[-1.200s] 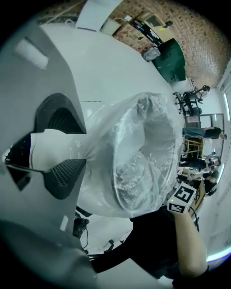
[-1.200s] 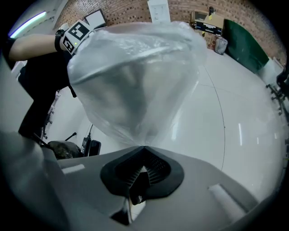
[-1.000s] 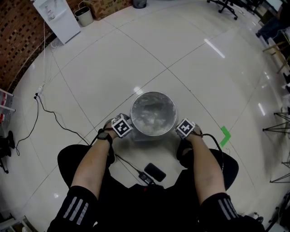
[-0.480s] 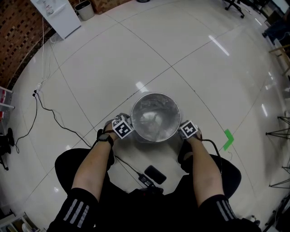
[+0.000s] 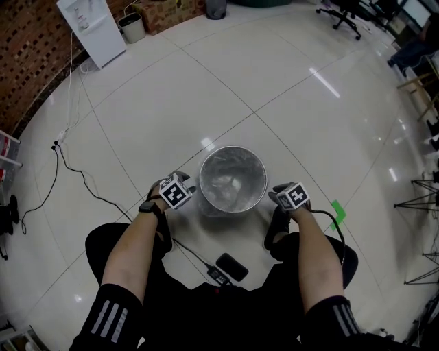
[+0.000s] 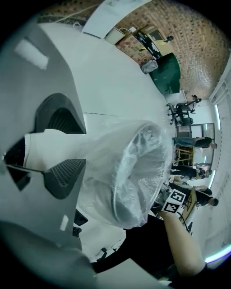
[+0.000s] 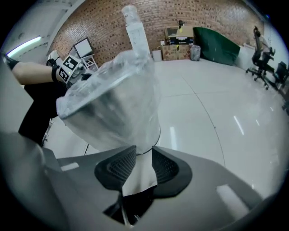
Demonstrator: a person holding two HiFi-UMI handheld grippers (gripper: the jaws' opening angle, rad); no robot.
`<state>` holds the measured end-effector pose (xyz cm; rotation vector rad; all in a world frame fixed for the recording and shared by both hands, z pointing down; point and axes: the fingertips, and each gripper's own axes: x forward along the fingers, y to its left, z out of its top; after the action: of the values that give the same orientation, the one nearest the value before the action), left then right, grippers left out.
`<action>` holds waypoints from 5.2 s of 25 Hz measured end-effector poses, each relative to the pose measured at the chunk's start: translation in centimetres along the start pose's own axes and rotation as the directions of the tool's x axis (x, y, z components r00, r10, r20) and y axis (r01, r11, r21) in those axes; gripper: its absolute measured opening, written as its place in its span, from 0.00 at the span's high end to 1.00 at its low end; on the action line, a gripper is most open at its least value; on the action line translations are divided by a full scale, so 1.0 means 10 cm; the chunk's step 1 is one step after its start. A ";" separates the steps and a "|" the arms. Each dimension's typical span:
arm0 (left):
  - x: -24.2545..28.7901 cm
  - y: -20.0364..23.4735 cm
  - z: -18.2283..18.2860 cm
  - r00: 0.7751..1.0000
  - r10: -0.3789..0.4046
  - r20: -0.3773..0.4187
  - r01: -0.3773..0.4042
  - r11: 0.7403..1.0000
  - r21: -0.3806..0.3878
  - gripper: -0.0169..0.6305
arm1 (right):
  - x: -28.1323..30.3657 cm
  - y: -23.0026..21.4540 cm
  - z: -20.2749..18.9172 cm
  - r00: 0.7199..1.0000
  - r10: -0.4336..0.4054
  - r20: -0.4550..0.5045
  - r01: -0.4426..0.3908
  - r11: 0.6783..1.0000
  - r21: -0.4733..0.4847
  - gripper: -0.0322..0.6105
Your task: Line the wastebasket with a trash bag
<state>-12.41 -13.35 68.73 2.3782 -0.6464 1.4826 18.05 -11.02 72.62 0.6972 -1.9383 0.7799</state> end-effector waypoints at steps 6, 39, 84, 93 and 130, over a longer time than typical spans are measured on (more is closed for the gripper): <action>-0.40 0.29 0.50 0.981 0.066 0.181 -0.050 0.995 -0.092 0.74 | -0.61 -0.20 0.75 0.970 -0.005 0.242 -0.018 0.995 0.093 0.76; 0.18 0.45 1.09 0.811 -0.366 0.456 0.560 0.712 -0.424 0.70 | -0.13 0.11 1.52 0.832 0.433 0.346 -0.519 0.827 0.215 0.51; -0.16 -0.44 0.21 0.993 -0.117 -0.007 0.116 0.973 0.197 0.46 | -0.39 1.49 1.38 0.984 0.126 -0.126 -0.177 0.758 -0.628 0.64; 0.07 -0.48 0.24 0.996 -0.091 0.012 0.086 0.975 0.206 0.42 | 0.34 1.45 1.21 0.944 0.027 -0.328 -0.241 0.737 -0.632 0.58; -0.45 -0.35 0.23 0.992 -0.129 0.018 0.122 0.972 0.201 0.34 | -0.13 1.50 1.59 0.954 0.272 -0.126 -0.300 0.854 -0.426 0.50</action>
<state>-10.54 -10.29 63.65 2.5420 -0.3604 1.5224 -0.77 -13.17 61.63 0.1056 -2.0886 0.4946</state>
